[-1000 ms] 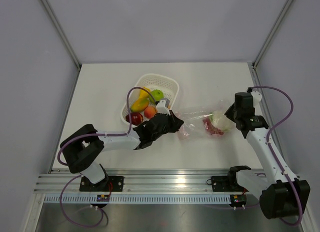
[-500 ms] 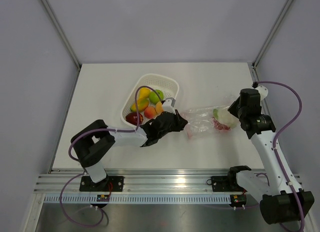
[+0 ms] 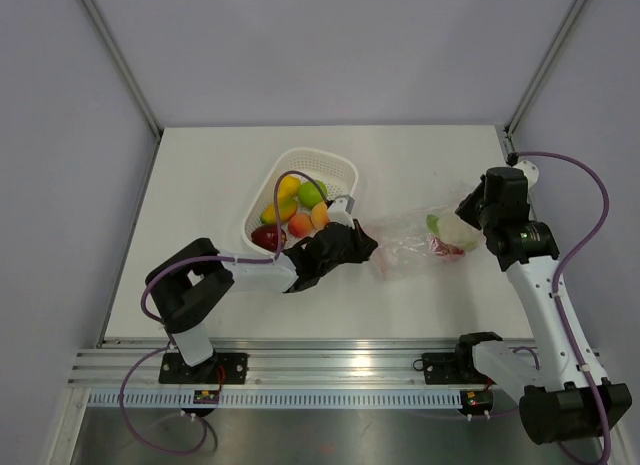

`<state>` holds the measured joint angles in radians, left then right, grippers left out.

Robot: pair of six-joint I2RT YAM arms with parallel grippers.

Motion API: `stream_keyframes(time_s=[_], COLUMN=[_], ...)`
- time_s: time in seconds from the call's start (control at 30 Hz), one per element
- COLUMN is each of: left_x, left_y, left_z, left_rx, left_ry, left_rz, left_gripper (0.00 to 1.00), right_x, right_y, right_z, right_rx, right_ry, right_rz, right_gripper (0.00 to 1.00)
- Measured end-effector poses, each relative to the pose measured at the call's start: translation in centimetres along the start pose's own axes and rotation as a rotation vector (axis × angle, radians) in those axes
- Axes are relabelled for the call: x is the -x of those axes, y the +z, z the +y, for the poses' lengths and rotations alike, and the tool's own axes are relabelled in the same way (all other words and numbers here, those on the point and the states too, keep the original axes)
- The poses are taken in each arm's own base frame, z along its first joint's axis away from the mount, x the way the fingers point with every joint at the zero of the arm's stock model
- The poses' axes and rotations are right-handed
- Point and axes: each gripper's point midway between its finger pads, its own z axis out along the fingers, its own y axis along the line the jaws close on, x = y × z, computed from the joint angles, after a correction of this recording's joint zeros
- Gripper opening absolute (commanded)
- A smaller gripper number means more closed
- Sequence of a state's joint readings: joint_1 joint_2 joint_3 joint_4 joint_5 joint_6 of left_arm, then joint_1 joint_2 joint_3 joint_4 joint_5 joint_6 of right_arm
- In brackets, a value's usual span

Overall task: Open the zip-top bag and remove the fake food
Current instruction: Adjust the zipper food storage bag at the center of the board.

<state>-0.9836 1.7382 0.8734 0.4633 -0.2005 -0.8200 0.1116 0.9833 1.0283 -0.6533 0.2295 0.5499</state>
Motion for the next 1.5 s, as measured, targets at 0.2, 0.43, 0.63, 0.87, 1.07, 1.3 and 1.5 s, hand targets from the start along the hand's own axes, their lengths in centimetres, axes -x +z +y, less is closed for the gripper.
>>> stream_keyframes(time_s=[0.2, 0.43, 0.63, 0.87, 1.07, 1.3, 1.5], left_x=[0.9, 0.1, 0.1, 1.5, 2.6, 3.2, 2.4], left_y=[0.0, -0.4, -0.4, -0.9, -3.1, -3.1, -0.9], left_z=[-1.0, 0.7, 0.9, -0.5, -1.0, -1.9, -2.3], left_rx=[-0.029, 0.031, 0.047, 0.001, -0.034, -0.064, -0.069], left_ry=[-0.001, 0.033, 0.038, 0.032, 0.054, 0.056, 0.045], left_rz=[-0.024, 0.005, 0.004, -0.033, -0.066, -0.085, -0.059], left_gripper=[0.0, 0.0, 0.0, 0.0, 0.0, 0.0, 0.0], right_x=[1.2, -1.7, -0.6, 0.2, -1.3, 1.4, 3.3], right_y=[-1.3, 1.3, -0.8, -1.1, 0.1, -2.7, -4.3], right_z=[0.6, -0.9, 1.0, -0.2, -1.5, 0.4, 2.4], right_rx=[0.036, -0.025, 0.096, 0.04, 0.0, 0.115, 0.213], right_ry=[0.005, -0.02, 0.015, 0.044, 0.062, 0.071, 0.066], right_rz=[-0.044, 0.04, -0.008, -0.067, -0.065, -0.155, -0.202], right_gripper=[0.0, 0.0, 0.0, 0.0, 0.0, 0.0, 0.0])
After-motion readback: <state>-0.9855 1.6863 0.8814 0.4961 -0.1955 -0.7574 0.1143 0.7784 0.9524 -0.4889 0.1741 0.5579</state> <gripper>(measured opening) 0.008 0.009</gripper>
